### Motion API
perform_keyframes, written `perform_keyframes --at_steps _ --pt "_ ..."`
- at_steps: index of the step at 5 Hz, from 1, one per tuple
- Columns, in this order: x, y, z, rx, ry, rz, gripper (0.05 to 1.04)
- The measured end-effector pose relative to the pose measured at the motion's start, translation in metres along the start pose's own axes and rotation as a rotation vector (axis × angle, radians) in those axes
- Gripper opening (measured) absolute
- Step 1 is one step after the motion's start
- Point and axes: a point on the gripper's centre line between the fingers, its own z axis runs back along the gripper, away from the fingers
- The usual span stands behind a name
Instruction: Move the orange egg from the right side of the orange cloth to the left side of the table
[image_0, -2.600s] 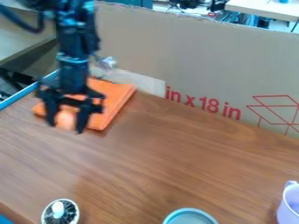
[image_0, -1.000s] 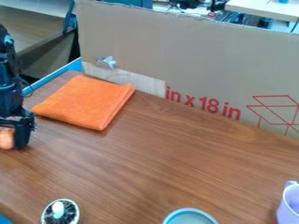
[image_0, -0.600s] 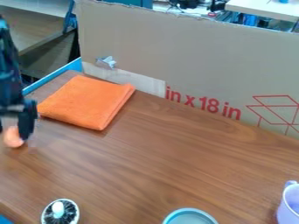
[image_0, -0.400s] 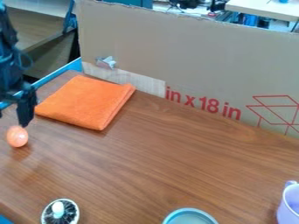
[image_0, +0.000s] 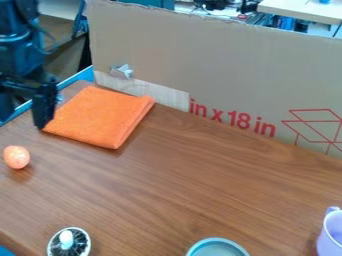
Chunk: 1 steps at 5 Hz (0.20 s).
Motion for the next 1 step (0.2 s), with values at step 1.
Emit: perform_keyframes --at_steps 1 --pt "-0.0095 -0.0287 0.0075 -0.026 0.013 -0.120 0.995"
